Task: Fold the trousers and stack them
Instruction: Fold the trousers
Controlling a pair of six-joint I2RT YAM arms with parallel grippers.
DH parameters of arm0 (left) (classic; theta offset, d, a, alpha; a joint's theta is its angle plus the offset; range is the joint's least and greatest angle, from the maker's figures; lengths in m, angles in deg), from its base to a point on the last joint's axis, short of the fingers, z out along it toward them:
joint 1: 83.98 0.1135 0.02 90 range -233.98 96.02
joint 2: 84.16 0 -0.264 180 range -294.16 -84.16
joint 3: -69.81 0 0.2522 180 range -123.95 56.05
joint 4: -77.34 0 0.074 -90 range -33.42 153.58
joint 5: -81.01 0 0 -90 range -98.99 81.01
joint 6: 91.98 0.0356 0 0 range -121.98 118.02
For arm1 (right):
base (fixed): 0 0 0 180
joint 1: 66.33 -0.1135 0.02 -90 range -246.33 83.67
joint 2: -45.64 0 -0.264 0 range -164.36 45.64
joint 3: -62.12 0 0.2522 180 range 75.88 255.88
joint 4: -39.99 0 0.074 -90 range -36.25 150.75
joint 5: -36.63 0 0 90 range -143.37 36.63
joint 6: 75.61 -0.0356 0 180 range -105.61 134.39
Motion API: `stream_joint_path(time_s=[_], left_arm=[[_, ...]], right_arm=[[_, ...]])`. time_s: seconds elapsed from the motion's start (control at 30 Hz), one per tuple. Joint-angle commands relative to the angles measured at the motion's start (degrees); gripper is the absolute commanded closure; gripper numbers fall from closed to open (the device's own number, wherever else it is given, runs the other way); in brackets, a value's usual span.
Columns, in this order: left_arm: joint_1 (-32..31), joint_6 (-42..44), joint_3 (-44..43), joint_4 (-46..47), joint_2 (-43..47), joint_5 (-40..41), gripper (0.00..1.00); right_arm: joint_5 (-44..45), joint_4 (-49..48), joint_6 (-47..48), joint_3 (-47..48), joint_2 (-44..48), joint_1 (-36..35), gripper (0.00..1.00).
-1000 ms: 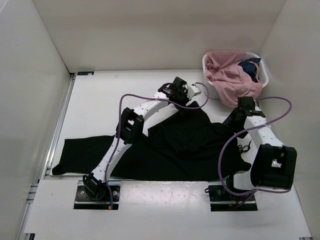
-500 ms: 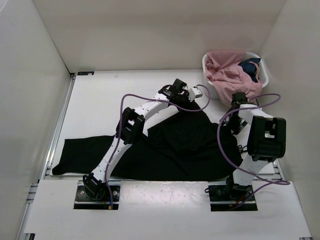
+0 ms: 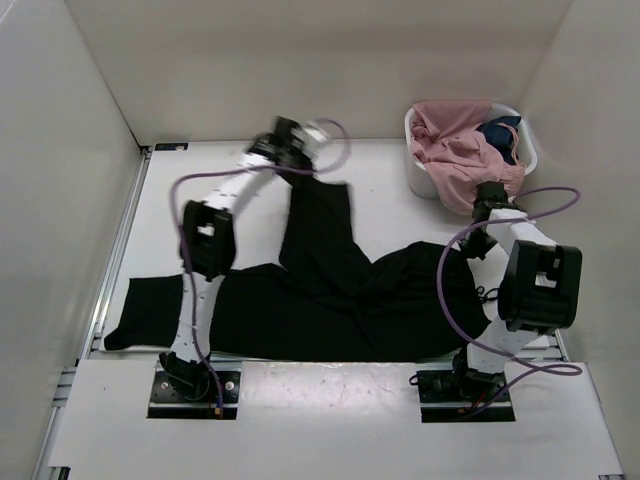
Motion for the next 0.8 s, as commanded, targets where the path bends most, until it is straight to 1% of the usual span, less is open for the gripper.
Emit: stream_joint_path(time_s=[0.0,0.03,0.07,0.13,0.17,0.27,0.3,0.37,0.4,0.47,0.5,0.57,0.6,0.67,0.7,0.73,0.77], left_arm=[[11.1,2.8,1.5,-1.5,16.4,13.0,0.86],[14.8,4.2,2.4,-2.2,18.2,16.3,0.86],[16.7,4.8,4.2,-2.9,21.6,17.6,0.86],[20.3,6.5,6.2,-5.2,24.7,20.2,0.86],[23.6,7.1,8.8,-5.9,27.5,22.7,0.86],[28.7,9.6,14.2,-7.1,31.8,26.0,0.86],[29.7,9.6,17.9,-7.1,34.7,26.7,0.86],[32.5,11.1,21.7,-7.8,37.7,28.1,0.86],[33.3,11.1,25.1,-8.6,40.3,28.6,0.86],[35.2,12.7,28.8,-9.2,43.1,29.1,0.86],[37.1,13.3,32.9,-9.2,46.0,30.5,0.86],[38.8,15.6,37.3,-9.2,49.1,31.1,0.86],[40.7,16.1,41.5,-9.2,52.2,31.1,0.86],[42.6,17.5,45.7,-9.2,55.0,31.1,0.86],[44.7,17.5,47.8,-9.2,56.4,30.4,0.86],[45.9,18.3,51.4,-9.2,58.8,29.8,0.86],[46.9,18.9,53.1,-9.2,59.8,29.3,0.86]], right_arm=[[1.6,0.9,1.6,2.2,7.7,4.4,1.0],[0.8,0.9,2.4,2.2,10.3,5.4,1.0],[0.8,0.9,3.1,2.2,11.6,6.4,1.0],[0.0,0.9,4.6,2.7,15.0,8.8,1.0],[0.0,0.9,5.2,2.7,15.8,9.5,1.0],[0.0,2.7,7.3,3.4,17.5,11.0,1.0],[0.0,3.5,7.3,3.4,18.2,12.0,1.0],[-0.8,3.5,7.3,3.4,19.4,12.9,1.0],[-0.8,3.5,6.8,2.6,20.8,13.7,1.0],[-2.2,3.5,6.2,2.1,22.3,14.4,1.0],[-2.2,3.5,5.7,1.2,23.7,14.4,1.0],[-4.2,4.2,4.3,-0.8,26.0,14.4,1.0],[-5.3,4.7,3.7,-3.2,26.9,14.4,1.0],[-7.6,5.4,1.0,-6.7,30.3,14.4,1.0],[-8.2,5.4,0.0,-8.7,31.6,14.4,1.0],[-8.2,6.0,-0.6,-10.6,32.9,14.4,1.0],[-8.7,6.0,-1.2,-14.0,35.4,14.4,1.0]])
